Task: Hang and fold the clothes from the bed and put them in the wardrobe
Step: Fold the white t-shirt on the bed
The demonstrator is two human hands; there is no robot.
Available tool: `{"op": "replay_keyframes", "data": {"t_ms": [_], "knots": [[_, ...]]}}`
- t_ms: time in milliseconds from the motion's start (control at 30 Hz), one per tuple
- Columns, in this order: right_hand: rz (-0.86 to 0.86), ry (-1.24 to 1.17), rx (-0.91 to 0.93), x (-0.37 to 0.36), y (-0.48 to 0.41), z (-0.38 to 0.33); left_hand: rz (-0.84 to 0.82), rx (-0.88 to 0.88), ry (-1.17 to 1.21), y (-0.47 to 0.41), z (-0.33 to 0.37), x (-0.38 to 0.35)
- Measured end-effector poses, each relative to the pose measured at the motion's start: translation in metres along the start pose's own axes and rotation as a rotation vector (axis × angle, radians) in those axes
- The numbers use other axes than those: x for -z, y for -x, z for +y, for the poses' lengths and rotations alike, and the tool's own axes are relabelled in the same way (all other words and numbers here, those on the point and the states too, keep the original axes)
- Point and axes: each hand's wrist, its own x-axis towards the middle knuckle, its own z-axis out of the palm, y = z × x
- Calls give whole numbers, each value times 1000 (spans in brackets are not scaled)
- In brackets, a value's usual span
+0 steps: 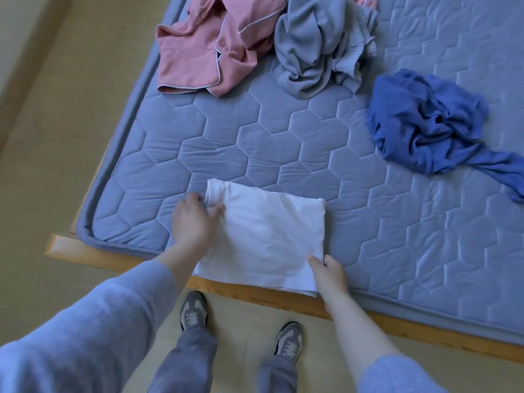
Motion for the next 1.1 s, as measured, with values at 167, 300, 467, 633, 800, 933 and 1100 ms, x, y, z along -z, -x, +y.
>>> {"op": "replay_keyframes", "data": {"t_ms": [167,300,467,633,800,933,1100], "knots": [[-44,-137,83,1,7,-5,-255,123,41,9,-5,4],[66,-129,220,16,23,-15,-153,23,164,28,5,20],[129,-155,361,71,61,-46,-64,-154,228,67,56,61],[283,-179,502,161,121,-86,-9,-339,268,124,141,110],[501,-311,613,284,190,-116,-24,-606,355,210,269,157],[723,-361,729,399,251,-125,-23,-858,420,309,374,185],[916,-437,841,540,327,-101,-57,-1098,499,449,476,192]]}}
